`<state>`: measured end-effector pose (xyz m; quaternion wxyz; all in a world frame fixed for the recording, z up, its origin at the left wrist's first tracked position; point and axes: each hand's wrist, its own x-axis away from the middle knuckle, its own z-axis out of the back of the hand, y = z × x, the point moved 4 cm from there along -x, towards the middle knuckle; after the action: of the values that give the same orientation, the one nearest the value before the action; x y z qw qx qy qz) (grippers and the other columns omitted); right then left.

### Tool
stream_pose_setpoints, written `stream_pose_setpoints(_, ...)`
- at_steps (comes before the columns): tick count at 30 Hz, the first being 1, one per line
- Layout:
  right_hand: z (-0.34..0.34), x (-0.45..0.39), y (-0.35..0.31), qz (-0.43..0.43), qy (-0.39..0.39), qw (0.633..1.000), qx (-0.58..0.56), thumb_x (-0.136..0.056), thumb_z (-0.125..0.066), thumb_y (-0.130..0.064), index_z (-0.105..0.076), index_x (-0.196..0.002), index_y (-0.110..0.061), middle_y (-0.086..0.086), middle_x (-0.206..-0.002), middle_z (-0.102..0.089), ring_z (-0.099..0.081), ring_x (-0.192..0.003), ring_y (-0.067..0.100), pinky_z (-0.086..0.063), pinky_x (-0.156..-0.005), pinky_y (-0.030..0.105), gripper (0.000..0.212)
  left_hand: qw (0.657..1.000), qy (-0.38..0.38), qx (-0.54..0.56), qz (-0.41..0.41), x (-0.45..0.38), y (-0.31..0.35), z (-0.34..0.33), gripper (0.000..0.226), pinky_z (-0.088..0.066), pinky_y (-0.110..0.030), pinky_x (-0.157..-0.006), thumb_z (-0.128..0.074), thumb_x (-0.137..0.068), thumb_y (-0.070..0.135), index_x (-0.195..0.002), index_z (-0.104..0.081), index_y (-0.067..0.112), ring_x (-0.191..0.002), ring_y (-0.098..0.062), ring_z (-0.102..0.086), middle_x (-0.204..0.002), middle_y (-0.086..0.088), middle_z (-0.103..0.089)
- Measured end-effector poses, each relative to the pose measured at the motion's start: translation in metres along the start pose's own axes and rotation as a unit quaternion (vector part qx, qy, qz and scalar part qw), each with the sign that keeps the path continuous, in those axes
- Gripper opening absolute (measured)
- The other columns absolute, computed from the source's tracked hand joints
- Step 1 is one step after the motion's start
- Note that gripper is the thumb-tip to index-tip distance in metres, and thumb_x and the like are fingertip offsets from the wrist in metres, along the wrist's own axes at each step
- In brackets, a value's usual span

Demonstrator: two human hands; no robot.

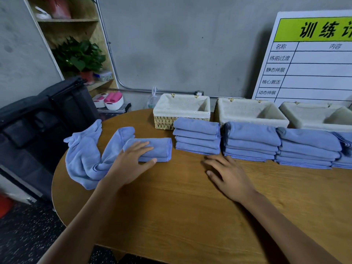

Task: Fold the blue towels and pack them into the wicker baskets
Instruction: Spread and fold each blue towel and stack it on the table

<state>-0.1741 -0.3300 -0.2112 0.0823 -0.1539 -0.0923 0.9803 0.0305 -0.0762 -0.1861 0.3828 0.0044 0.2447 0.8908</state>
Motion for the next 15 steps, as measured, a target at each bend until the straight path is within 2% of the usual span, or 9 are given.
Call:
stream_pose_setpoints(2,-0.001,0.002,0.001,-0.006,-0.004,1.000,-0.001,-0.098,-0.025,-0.057,-0.051,-0.136,-0.037,-0.017,-0.143,-0.048,-0.044,-0.124,0.016,-0.041,-0.099,0.040,0.050,1.000,0.005,-0.004,0.003,-0.010,-0.002,-0.003,0.067,-0.025,-0.047,-0.121,-0.051,-0.086,0.073,-0.144,-0.048,0.039,-0.147,-0.002,-0.024,-0.156,0.021,-0.035)
stream_pose_setpoints(8,0.001,0.003,-0.003,-0.001,-0.005,1.000,0.004,-0.098,-0.024,-0.058,-0.055,-0.129,-0.037,-0.020,-0.135,-0.051,-0.043,-0.116,0.011,-0.038,-0.095,0.034,0.049,1.000,-0.002,-0.017,0.002,-0.048,-0.006,-0.006,0.062,-0.022,-0.051,-0.121,-0.056,-0.090,0.064,-0.145,-0.046,0.037,-0.146,-0.007,-0.027,-0.156,0.016,-0.037)
stream_pose_setpoints(12,0.002,0.004,-0.004,-0.002,-0.005,1.000,0.000,-0.097,-0.025,-0.058,-0.057,-0.128,-0.036,-0.020,-0.134,-0.052,-0.044,-0.117,0.010,-0.036,-0.095,0.032,0.050,0.999,-0.030,-0.032,-0.009,-0.071,-0.005,-0.010,0.084,-0.021,-0.053,-0.120,-0.042,-0.073,0.083,-0.144,-0.046,0.038,-0.146,-0.005,-0.025,-0.156,0.018,-0.036)
stream_pose_setpoints(15,0.002,0.003,-0.004,0.000,-0.006,1.000,0.003,-0.097,-0.025,-0.058,-0.057,-0.129,-0.036,-0.020,-0.134,-0.052,-0.043,-0.119,0.009,-0.035,-0.097,0.030,0.051,0.998,-0.034,-0.049,-0.022,-0.082,0.000,-0.015,0.094,-0.020,-0.054,-0.120,-0.037,-0.067,0.086,-0.147,-0.043,0.036,-0.147,-0.007,-0.025,-0.157,0.016,-0.035)
